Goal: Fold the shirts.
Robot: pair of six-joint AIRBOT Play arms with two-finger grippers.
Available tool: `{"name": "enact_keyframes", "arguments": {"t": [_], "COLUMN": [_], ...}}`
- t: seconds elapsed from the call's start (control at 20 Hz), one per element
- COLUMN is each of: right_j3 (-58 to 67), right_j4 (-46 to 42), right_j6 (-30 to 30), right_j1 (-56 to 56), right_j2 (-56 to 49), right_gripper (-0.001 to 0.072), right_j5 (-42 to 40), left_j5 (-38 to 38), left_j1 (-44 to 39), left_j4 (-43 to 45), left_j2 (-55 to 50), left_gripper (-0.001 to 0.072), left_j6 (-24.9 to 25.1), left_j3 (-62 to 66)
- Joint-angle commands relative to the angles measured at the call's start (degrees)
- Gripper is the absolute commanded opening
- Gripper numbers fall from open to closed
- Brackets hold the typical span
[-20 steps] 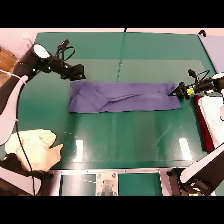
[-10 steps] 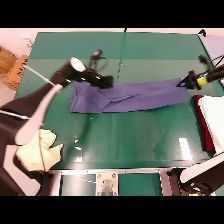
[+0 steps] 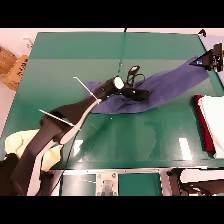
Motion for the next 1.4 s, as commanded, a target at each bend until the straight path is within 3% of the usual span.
{"name": "enact_keyframes", "arguments": {"t": [0.0, 0.2, 0.55, 0.75, 1.0, 1.05, 1.15, 1.35], "right_j3": [0.04, -0.02, -0.33, -4.96, -7.08, -7.08, -7.08, -7.06], "right_j4": [1.88, 1.88, 1.9, 1.86, 1.9, 1.9, 1.88, -6.51], "right_j6": [0.22, 0.24, 2.45, 3.1, 3.23, 3.19, 2.93, 3.58], "right_j1": [0.59, 0.72, 10.08, 24.98, 47.76, 51.91, 58.88, 58.58], "right_j2": [1.33, 1.33, 1.16, -0.31, -10.75, -13.51, -18.71, -20.28], "right_gripper": [0.0014, 0.0014, 0.0014, 0.0014, 0.0015, 0.004, 0.0349, 0.0376], "right_j5": [-1.33, -2.34, -7.02, -18.62, -39.28, -44.54, -51.67, -48.11], "left_j5": [0.63, -6.58, -26.47, -30.93, -33.81, -34.21, -35.58, -37.42], "left_j1": [-1.07, 3.72, 24.37, 33.31, 37.33, 37.62, 37.62, 37.62], "left_j4": [-3.76, -3.65, -3.37, -3.39, -3.04, -2.03, 0.13, 5.86], "left_j2": [-3.23, -0.2, 14.8, 21.51, 23.93, 23.91, 23.91, 23.91], "left_gripper": [0.0021, 0.0021, 0.0021, 0.0021, 0.0021, 0.0021, 0.0021, 0.0021], "left_j6": [-0.98, 2.71, 3.91, 3.48, 3.65, 3.87, 3.93, 3.96], "left_j3": [2.6, 2.67, 2.67, 2.64, 2.6, 2.6, 2.6, 2.6]}}
